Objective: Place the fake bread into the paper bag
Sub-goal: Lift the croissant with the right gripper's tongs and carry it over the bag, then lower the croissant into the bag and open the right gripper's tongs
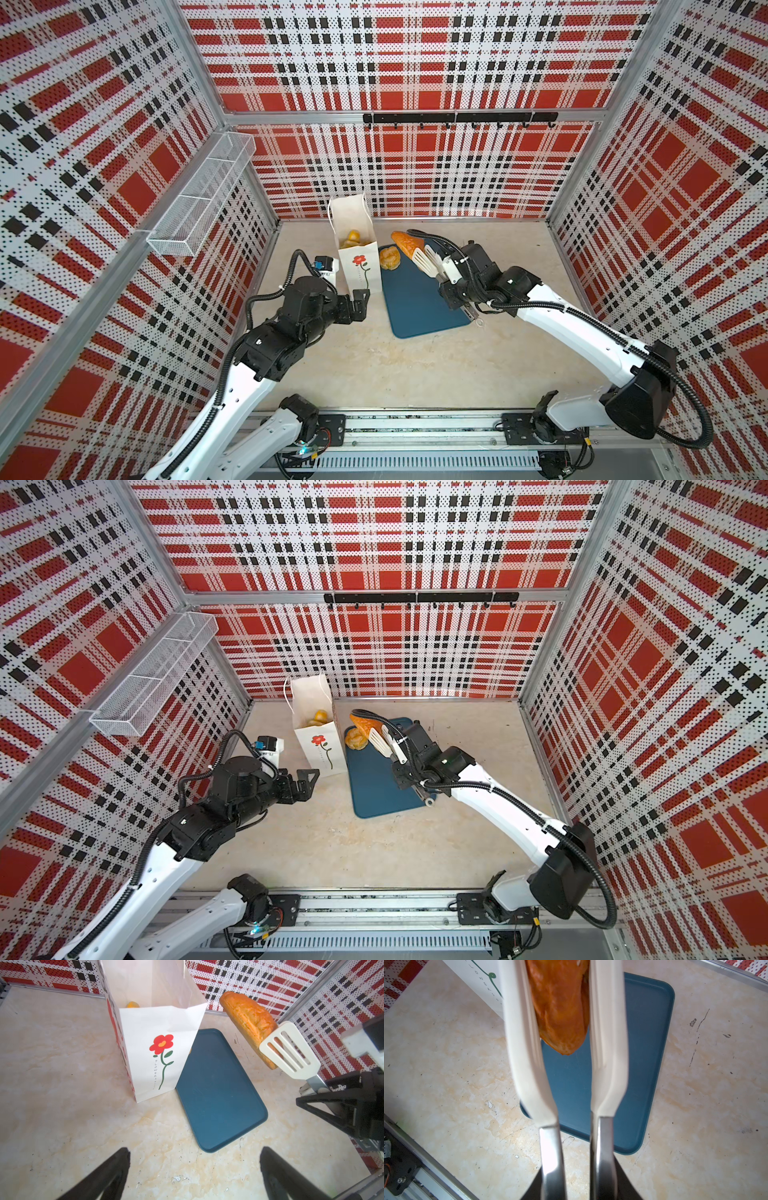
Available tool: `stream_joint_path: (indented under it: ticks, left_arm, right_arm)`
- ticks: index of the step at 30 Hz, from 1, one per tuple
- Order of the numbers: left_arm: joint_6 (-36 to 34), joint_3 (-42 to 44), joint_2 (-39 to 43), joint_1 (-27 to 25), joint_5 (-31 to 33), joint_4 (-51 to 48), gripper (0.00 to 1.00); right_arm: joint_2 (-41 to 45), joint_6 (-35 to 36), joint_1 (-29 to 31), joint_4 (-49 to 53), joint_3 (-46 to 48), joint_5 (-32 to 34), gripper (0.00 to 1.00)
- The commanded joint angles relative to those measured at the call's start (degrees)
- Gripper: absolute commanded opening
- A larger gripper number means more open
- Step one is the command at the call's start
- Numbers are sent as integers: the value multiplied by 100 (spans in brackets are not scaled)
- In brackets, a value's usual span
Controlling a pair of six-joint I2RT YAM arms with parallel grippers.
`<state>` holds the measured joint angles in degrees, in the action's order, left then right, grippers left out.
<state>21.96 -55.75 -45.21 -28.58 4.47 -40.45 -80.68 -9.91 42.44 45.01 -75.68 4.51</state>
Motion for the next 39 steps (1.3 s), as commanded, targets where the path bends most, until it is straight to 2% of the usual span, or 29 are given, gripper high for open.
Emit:
stream_joint_path:
  ticks: [1, 13, 23, 24, 39]
  left_arm:
    - [-110, -191, 122, 173, -116, -40, 99]
    - [-30, -135, 263, 785, -348, 1, 99]
    - [37, 23, 398, 1080, -556, -5, 99]
    - [37, 41, 409, 1246, -596, 2, 100]
    - [-16, 193, 526, 1441, -760, -95, 99]
  right_arm:
    - [271, -45, 118, -362, -390, -77, 34]
    - [56, 55, 565, -379, -1079, -147, 35]
    - [-558, 104, 833, -649, -1729, -421, 36]
    - [-639, 110, 872, -668, -1828, -455, 36]
    - [-1301, -159, 945, -1013, -2326, -1049, 35]
